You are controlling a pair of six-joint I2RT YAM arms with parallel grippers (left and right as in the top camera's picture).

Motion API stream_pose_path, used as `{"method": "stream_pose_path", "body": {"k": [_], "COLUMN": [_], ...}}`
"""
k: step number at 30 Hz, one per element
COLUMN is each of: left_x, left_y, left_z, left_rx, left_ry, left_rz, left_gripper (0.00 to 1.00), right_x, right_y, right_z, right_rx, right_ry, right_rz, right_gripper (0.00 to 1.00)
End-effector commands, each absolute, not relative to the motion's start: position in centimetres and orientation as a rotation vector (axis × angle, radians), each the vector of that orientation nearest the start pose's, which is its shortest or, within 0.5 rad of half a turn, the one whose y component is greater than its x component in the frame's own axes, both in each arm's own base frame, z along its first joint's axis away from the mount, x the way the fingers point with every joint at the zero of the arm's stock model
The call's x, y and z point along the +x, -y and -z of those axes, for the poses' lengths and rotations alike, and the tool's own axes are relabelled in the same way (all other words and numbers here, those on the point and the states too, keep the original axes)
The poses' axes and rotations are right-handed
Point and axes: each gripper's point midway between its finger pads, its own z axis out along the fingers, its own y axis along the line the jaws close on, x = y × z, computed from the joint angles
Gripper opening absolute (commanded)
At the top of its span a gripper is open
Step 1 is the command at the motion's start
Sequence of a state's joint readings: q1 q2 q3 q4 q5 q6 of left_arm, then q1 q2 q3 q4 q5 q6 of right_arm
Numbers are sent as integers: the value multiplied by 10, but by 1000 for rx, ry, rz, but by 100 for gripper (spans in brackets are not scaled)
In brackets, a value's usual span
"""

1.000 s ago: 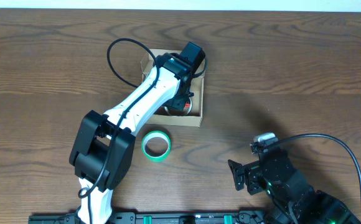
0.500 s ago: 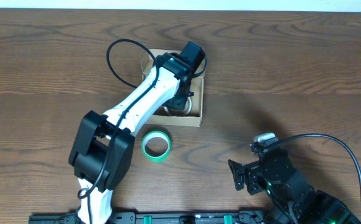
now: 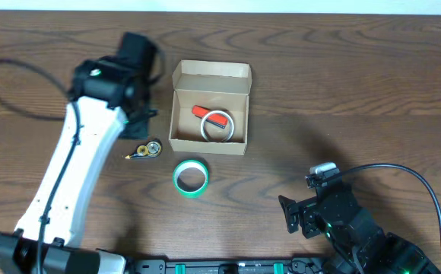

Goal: Pack container
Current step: 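Move the left gripper to the black correction-tape dispenser and grasp it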

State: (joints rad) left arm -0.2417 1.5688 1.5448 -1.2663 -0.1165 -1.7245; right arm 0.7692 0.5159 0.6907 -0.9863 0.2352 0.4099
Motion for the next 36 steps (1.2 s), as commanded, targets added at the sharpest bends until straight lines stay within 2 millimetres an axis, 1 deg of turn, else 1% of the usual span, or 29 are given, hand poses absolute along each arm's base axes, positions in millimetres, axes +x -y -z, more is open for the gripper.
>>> {"method": "stream_pose_path", "body": {"k": [1, 3, 4, 6, 8, 13, 17, 21, 24, 35, 36], "left_x": [317, 319, 321, 321, 322, 315, 320, 325, 327, 323, 323], "left_y": [52, 53, 53, 52, 48, 42, 47, 60, 65, 75, 75], "left_z": [-143, -117, -101, -83, -70, -50, -31, -11, -1, 13, 14], "left_rx": [-2064, -2077, -2077, -2084, -2096, -2192, -2223, -2262, -2280, -2305, -2306], "left_ry": [-2142, -2142, -2135, -2124, -2104, -2107, -2135, -2185, -2207, -2255, -2258], "left_rz": [154, 184, 207, 234, 254, 258, 263, 310, 326, 325, 320], "left_gripper": [57, 84, 96, 96, 96, 96, 96, 96, 96, 96, 98], "right_x": [162, 162, 162, 162, 162, 162, 162, 162, 162, 162, 162], "right_y": [-101, -101, -101, -101, -101, -101, -101, -101, -101, -101, -101], "right_z": [-171, -171, -171, -171, -171, -171, -171, -171, -171, -171, -171], "right_rx": [-307, -307, -307, -307, -307, -307, -307, -307, -307, -307, -307], "right_ry": [-2349, -2349, -2349, -2349, -2349, -2349, -2349, -2349, -2349, -2349, -2349], "right_rz": [-294, -294, -294, -294, -294, -294, -294, -294, -294, -294, -294], "right_gripper": [99, 99, 99, 99, 99, 99, 99, 99, 99, 99, 99]}}
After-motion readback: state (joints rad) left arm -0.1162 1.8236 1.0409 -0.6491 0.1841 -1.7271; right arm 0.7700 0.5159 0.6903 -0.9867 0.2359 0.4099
